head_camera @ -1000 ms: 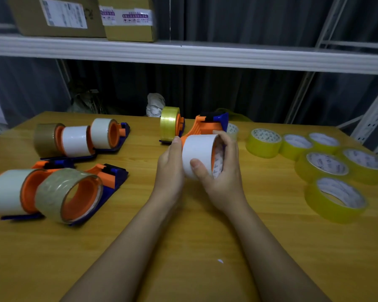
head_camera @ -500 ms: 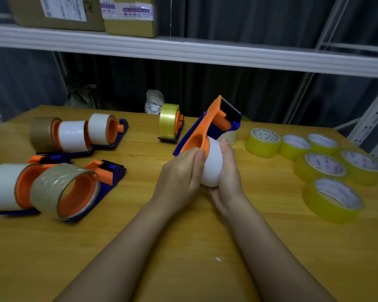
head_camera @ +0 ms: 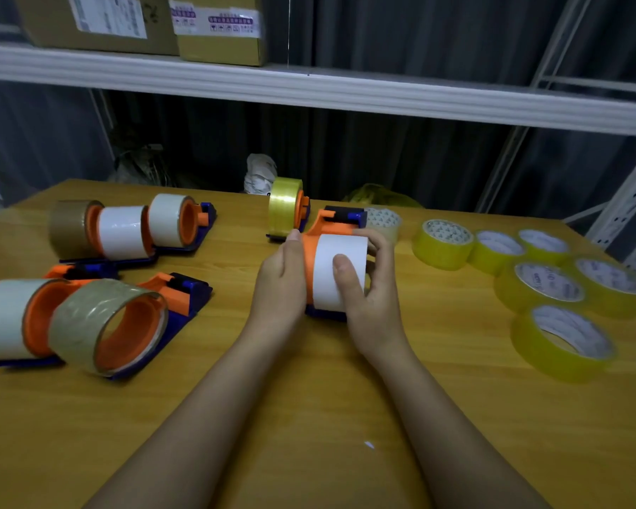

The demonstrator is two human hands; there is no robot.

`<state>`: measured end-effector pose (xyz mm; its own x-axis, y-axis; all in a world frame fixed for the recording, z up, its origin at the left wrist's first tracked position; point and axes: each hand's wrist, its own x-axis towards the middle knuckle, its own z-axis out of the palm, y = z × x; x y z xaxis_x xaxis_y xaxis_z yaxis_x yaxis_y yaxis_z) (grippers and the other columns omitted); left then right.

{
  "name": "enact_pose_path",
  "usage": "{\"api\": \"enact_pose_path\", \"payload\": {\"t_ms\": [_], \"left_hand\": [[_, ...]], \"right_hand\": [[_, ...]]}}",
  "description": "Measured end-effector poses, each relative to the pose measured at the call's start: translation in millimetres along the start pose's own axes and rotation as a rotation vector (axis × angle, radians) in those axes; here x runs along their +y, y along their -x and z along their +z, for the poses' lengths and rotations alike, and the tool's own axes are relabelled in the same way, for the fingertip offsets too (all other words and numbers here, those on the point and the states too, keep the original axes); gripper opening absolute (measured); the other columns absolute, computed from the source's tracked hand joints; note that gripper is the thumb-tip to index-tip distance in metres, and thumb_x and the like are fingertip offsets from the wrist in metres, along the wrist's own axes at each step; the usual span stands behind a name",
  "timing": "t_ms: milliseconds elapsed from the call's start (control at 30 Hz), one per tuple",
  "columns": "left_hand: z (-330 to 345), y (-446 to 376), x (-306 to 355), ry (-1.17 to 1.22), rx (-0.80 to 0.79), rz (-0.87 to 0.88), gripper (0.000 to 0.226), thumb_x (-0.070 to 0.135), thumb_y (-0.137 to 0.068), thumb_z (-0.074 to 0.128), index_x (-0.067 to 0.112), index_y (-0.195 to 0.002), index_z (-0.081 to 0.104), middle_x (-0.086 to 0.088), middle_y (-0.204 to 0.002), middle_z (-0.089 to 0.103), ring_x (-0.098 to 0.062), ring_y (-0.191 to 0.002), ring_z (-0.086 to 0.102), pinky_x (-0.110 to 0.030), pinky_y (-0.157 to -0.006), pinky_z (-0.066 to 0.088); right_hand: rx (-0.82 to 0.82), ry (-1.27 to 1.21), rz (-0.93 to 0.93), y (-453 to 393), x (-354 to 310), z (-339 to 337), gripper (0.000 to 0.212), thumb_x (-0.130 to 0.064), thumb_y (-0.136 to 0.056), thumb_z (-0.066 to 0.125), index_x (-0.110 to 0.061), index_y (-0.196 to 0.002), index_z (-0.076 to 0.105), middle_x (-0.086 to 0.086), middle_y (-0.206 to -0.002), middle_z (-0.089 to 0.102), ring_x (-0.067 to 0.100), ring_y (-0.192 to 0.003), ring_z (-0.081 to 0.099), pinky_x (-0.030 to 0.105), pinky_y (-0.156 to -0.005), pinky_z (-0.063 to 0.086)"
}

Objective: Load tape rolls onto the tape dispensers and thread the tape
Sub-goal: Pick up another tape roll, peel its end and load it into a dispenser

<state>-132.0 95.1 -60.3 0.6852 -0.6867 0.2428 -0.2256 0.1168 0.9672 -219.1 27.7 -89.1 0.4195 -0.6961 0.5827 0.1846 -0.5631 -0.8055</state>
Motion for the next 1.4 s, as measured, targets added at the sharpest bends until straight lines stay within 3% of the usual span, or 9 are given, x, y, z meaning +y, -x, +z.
{"api": "enact_pose_path", "payload": {"t_ms": [100, 200, 333, 467, 733, 867, 967, 1233, 1400], "left_hand": [[-2.3, 2.1, -7.0, -0.173, -0.002, 0.306, 0.040, 0.037, -0.102, 0.028, 0.012, -0.086, 0.054, -0.005, -0.066, 0.053, -0.012, -0.059, 0.055, -0.026, -0.052, 0.042], [-4.1, 1.0, -18.1, -0.350, -0.048, 0.566, 0.041, 0.037, -0.100, 0.026, 0.011, -0.083, 0.053, 0.001, -0.066, 0.047, -0.015, -0.061, 0.049, -0.027, -0.051, 0.036], [-3.7, 3.4, -18.7, -0.536, 0.032, 0.748, 0.045, 0.035, -0.101, 0.027, 0.007, -0.076, 0.053, 0.008, -0.064, 0.041, -0.014, -0.056, 0.043, -0.029, -0.048, 0.033], [1.2, 3.4, -15.9, -0.324, 0.063, 0.486, 0.033, 0.031, -0.103, 0.028, 0.020, -0.081, 0.051, 0.011, -0.064, 0.044, -0.012, -0.059, 0.049, -0.021, -0.050, 0.034], [-11.6, -7.6, 0.9, 0.009, 0.199, -0.036, 0.046, 0.042, -0.103, 0.027, 0.017, -0.068, 0.043, -0.001, -0.061, 0.046, -0.004, -0.049, 0.049, -0.023, -0.057, 0.041], [-20.4, -11.9, 3.0, 0.061, 0.220, -0.016, 0.040, 0.043, -0.103, 0.027, 0.020, -0.073, 0.043, 0.002, -0.069, 0.048, 0.000, -0.056, 0.052, -0.015, -0.056, 0.041], [-13.4, -8.7, 1.6, 0.026, 0.143, 0.087, 0.041, 0.039, -0.103, 0.027, 0.018, -0.072, 0.042, 0.002, -0.065, 0.047, 0.006, -0.048, 0.049, -0.006, -0.047, 0.036], [-6.3, -6.6, -9.3, -0.024, 0.124, 0.152, 0.040, 0.034, -0.104, 0.027, 0.020, -0.068, 0.037, 0.001, -0.062, 0.038, -0.004, -0.051, 0.038, -0.013, -0.047, 0.030], [-3.6, -7.1, -14.4, -0.014, 0.104, 0.133, 0.041, 0.035, -0.104, 0.026, 0.019, -0.069, 0.038, -0.002, -0.064, 0.039, -0.012, -0.058, 0.041, -0.015, -0.049, 0.031]], "right_hand": [[-0.062, -0.280, 0.264, -3.6, -6.9, -2.0, 0.051, -0.048, -0.082, 0.057, -0.026, -0.126, 0.045, 0.002, -0.117, 0.056, 0.006, -0.091, 0.065, 0.027, -0.068, 0.056], [-0.106, -0.615, 0.653, -5.4, -10.1, -5.3, 0.067, -0.066, -0.080, 0.055, -0.023, -0.131, 0.051, 0.011, -0.119, 0.064, 0.021, -0.097, 0.070, 0.052, -0.076, 0.058], [-0.099, -0.629, 0.724, -5.2, -6.4, -3.7, 0.069, -0.066, -0.081, 0.053, -0.017, -0.129, 0.055, 0.007, -0.106, 0.070, 0.021, -0.090, 0.070, 0.042, -0.070, 0.057], [-0.038, -0.463, 0.598, -6.2, -1.1, 0.5, 0.058, -0.063, -0.078, 0.051, -0.025, -0.122, 0.052, 0.008, -0.103, 0.065, 0.022, -0.079, 0.067, 0.027, -0.047, 0.045], [0.138, -0.235, 0.213, -7.5, -5.7, -8.2, 0.045, -0.057, -0.074, 0.052, -0.032, -0.112, 0.048, -0.001, -0.100, 0.058, 0.005, -0.078, 0.062, 0.025, -0.058, 0.050], [0.287, -0.113, 0.235, -15.3, 5.3, -27.2, 0.036, -0.049, -0.085, 0.057, -0.040, -0.117, 0.044, -0.002, -0.114, 0.054, 0.003, -0.093, 0.059, 0.022, -0.072, 0.052], [0.186, 0.245, 0.291, -15.0, 11.8, -31.1, 0.067, -0.042, -0.085, 0.068, -0.042, -0.142, 0.032, -0.008, -0.136, 0.036, 0.003, -0.117, 0.039, 0.011, -0.089, 0.037], [0.239, 0.728, 0.355, -20.7, 27.5, -55.1, 0.090, -0.052, -0.079, 0.070, -0.033, -0.150, 0.018, 0.005, -0.152, 0.026, 0.028, -0.135, 0.033, 0.039, -0.105, 0.034], [0.302, 0.661, 0.385, -27.1, 30.1, -63.2, 0.050, -0.042, -0.096, 0.051, -0.020, -0.141, 0.043, 0.008, -0.151, 0.029, 0.028, -0.140, 0.023, 0.037, -0.111, 0.024]]}}
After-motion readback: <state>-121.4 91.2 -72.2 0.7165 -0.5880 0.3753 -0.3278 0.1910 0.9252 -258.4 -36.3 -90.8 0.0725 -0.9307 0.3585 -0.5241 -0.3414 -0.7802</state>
